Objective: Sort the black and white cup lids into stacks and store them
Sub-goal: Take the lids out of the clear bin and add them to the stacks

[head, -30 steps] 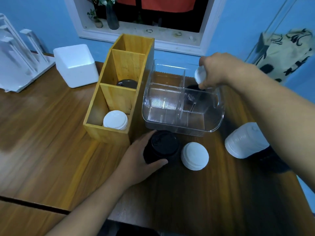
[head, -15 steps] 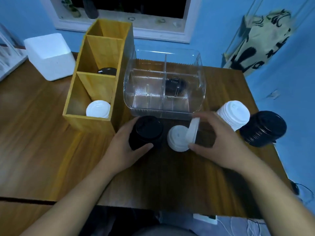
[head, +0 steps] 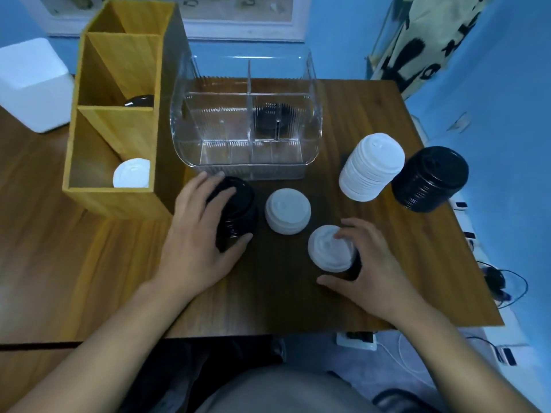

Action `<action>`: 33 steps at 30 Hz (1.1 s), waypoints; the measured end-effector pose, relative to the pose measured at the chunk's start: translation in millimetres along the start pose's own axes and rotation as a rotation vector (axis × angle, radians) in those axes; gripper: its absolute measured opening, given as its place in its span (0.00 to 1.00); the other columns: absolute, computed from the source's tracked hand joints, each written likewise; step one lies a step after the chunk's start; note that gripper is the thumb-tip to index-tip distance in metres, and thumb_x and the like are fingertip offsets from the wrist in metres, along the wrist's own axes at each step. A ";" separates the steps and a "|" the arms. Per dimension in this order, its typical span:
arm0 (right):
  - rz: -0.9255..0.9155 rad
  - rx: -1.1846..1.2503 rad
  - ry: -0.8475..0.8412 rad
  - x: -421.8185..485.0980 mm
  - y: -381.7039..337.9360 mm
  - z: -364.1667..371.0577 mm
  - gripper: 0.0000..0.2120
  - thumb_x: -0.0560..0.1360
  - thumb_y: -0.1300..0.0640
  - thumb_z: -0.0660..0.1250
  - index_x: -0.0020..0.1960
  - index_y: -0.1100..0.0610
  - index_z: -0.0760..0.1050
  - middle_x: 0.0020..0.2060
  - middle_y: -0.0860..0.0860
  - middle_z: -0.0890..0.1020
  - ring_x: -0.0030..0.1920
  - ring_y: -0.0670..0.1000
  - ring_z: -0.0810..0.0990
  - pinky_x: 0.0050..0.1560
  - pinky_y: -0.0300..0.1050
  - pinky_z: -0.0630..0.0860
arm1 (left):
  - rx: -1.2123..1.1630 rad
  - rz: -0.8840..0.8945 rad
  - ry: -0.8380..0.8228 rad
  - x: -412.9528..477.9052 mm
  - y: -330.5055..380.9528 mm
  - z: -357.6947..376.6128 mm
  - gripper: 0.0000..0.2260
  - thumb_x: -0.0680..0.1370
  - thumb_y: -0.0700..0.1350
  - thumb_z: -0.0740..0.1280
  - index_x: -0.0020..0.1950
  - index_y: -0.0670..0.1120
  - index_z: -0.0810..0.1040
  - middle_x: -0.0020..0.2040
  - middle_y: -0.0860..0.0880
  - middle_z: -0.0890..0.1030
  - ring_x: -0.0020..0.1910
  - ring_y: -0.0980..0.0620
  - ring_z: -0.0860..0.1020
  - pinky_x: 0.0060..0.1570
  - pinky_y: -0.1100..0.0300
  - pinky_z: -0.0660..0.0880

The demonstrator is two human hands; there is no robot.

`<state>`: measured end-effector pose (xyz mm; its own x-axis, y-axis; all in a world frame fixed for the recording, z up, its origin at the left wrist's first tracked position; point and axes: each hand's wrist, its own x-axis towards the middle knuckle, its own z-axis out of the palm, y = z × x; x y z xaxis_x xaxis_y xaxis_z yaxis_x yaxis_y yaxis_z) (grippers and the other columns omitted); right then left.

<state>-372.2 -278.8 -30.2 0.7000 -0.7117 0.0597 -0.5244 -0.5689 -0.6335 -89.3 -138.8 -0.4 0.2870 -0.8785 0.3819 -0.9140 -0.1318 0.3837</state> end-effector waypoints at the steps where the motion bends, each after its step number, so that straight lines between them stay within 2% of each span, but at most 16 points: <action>1: -0.015 0.017 -0.036 0.0 0.5 -5.5 0.34 0.66 0.39 0.78 0.67 0.44 0.68 0.74 0.41 0.63 0.74 0.42 0.62 0.68 0.40 0.64 | 0.057 0.059 -0.040 3.6 8.3 -0.8 0.31 0.74 0.53 0.76 0.73 0.41 0.74 0.76 0.45 0.68 0.80 0.47 0.58 0.79 0.55 0.54; 4: -0.084 0.034 -0.119 5.5 -0.7 -20.2 0.34 0.69 0.44 0.77 0.71 0.43 0.66 0.76 0.38 0.61 0.76 0.40 0.58 0.72 0.44 0.64 | 0.234 0.170 -0.164 19.5 30.6 1.6 0.31 0.75 0.58 0.73 0.73 0.44 0.74 0.73 0.46 0.74 0.76 0.47 0.66 0.78 0.49 0.59; 8: -0.146 -0.104 -0.170 20.2 -2.1 -20.6 0.29 0.72 0.40 0.72 0.71 0.38 0.69 0.74 0.38 0.65 0.73 0.38 0.60 0.70 0.42 0.64 | 0.396 0.183 -0.245 45.8 44.1 13.1 0.34 0.76 0.65 0.68 0.74 0.43 0.72 0.69 0.45 0.78 0.70 0.45 0.71 0.78 0.48 0.58; 12: -0.149 -0.112 -0.164 18.5 7.7 -18.8 0.28 0.71 0.37 0.69 0.70 0.40 0.72 0.72 0.41 0.70 0.72 0.41 0.63 0.69 0.43 0.65 | 0.472 0.181 -0.342 58.0 48.4 22.0 0.31 0.78 0.67 0.62 0.71 0.46 0.76 0.65 0.48 0.80 0.69 0.47 0.72 0.79 0.49 0.51; 14: -0.137 -0.144 -0.150 16.9 11.2 -25.4 0.30 0.70 0.34 0.68 0.70 0.42 0.73 0.72 0.43 0.71 0.70 0.41 0.65 0.68 0.41 0.64 | 0.439 0.197 -0.350 55.3 53.4 24.9 0.30 0.78 0.67 0.62 0.70 0.46 0.77 0.63 0.48 0.81 0.68 0.48 0.74 0.79 0.50 0.51; 16: -0.115 -0.184 -0.132 16.2 13.5 -36.3 0.31 0.69 0.36 0.71 0.69 0.45 0.74 0.70 0.44 0.74 0.69 0.44 0.68 0.65 0.39 0.64 | 0.382 0.210 -0.339 47.5 61.3 28.8 0.30 0.77 0.66 0.64 0.69 0.45 0.77 0.62 0.47 0.82 0.66 0.48 0.75 0.78 0.51 0.54; 18: -0.090 -0.188 -0.080 13.1 15.4 -46.7 0.31 0.67 0.38 0.74 0.67 0.48 0.75 0.66 0.45 0.77 0.66 0.45 0.72 0.64 0.42 0.68 | 0.315 0.216 -0.310 36.0 70.0 34.4 0.32 0.75 0.66 0.69 0.69 0.43 0.77 0.62 0.46 0.82 0.64 0.47 0.77 0.77 0.53 0.54; 20: -0.048 -0.139 0.007 8.0 17.6 -54.4 0.31 0.67 0.38 0.75 0.66 0.48 0.76 0.65 0.44 0.78 0.65 0.45 0.74 0.63 0.45 0.73 | 0.249 0.222 -0.282 24.7 78.5 42.2 0.34 0.74 0.64 0.71 0.70 0.42 0.75 0.62 0.44 0.82 0.65 0.46 0.77 0.77 0.54 0.54; 24: -0.013 0.020 0.162 4.3 12.0 -54.9 0.29 0.68 0.39 0.75 0.66 0.49 0.76 0.64 0.42 0.79 0.64 0.42 0.76 0.61 0.39 0.73 | 0.055 0.192 -0.272 9.6 86.2 62.3 0.37 0.75 0.62 0.72 0.76 0.40 0.69 0.69 0.44 0.77 0.70 0.47 0.73 0.77 0.55 0.55; 28: -0.059 0.032 0.098 13.3 -5.0 -36.9 0.28 0.69 0.38 0.74 0.66 0.46 0.77 0.65 0.40 0.78 0.65 0.40 0.74 0.64 0.36 0.70 | -0.227 0.028 -0.261 1.3 79.7 83.8 0.41 0.72 0.58 0.78 0.77 0.39 0.66 0.73 0.44 0.74 0.71 0.48 0.69 0.72 0.58 0.62; 33: -0.064 0.018 0.017 22.0 -10.2 -21.5 0.29 0.68 0.37 0.73 0.67 0.44 0.76 0.65 0.40 0.75 0.65 0.40 0.69 0.63 0.32 0.63 | -0.290 -0.009 -0.240 0.4 74.4 92.4 0.43 0.70 0.61 0.77 0.77 0.40 0.67 0.73 0.46 0.73 0.72 0.49 0.69 0.70 0.57 0.65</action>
<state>-361.9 -297.5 -5.8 0.7231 -0.6814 0.1135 -0.4704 -0.6060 -0.6415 -183.6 -191.4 -49.4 0.1879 -0.9650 0.1829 -0.7826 -0.0346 0.6216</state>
